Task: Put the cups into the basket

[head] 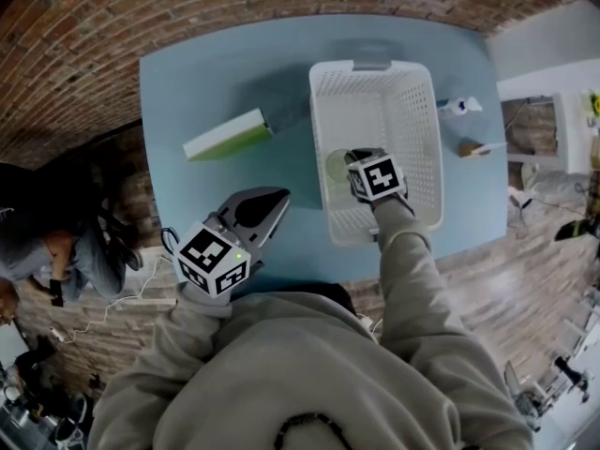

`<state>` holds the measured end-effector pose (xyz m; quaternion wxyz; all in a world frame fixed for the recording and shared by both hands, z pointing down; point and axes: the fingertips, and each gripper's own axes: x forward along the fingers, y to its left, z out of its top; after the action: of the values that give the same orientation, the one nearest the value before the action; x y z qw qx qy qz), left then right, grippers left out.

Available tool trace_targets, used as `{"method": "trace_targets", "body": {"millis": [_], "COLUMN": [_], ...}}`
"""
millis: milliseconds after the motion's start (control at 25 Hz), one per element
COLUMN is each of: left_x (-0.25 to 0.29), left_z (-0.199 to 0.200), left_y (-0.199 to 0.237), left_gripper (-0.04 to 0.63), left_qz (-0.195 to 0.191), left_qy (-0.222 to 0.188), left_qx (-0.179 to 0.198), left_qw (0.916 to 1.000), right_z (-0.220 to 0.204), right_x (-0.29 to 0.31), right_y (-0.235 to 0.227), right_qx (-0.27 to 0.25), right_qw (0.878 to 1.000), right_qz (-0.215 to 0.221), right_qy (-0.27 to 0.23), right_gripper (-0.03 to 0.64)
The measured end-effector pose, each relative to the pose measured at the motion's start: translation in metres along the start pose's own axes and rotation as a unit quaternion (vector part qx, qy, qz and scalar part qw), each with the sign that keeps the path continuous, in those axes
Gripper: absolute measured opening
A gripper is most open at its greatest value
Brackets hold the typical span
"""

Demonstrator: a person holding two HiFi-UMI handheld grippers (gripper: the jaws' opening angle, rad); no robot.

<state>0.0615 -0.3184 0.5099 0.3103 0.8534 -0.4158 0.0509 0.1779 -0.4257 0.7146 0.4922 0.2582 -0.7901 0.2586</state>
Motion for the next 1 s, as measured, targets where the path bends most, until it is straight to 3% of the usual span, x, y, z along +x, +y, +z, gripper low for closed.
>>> {"method": "trace_targets", "body": {"millis": [200, 400, 720, 1000], "left_x": [0.001, 0.001, 0.000, -0.004], "left_z": [-0.002, -0.001, -0.006, -0.003], "left_y": [-0.001, 0.001, 0.001, 0.002], "left_gripper": [-0.003, -0.003, -0.003, -0.003], "left_qz": [-0.003, -0.002, 0.001, 0.001], "left_qy": [0.000, 0.001, 0.006, 0.001], "left_qx": [-0.001, 0.001, 0.002, 0.005], "left_qw": [1.0000, 1.0000, 1.0000, 1.0000], "right_z": [0.001, -0.004, -0.002, 0.019], "right_x": [0.000, 0.003, 0.002, -0.022], "right_y": [-0.001, -0.002, -0.002, -0.012], "right_qx": [-0.002, -0.002, -0.006, 0.004], "right_qw": [1.000, 1.000, 1.000, 0.998], "right_qz": [-0.003, -0.003, -0.009, -0.047], "right_qy": [-0.003, 0.009, 0.004, -0.036], "right_gripper": [0.049, 0.160, 0.161, 0.160]}}
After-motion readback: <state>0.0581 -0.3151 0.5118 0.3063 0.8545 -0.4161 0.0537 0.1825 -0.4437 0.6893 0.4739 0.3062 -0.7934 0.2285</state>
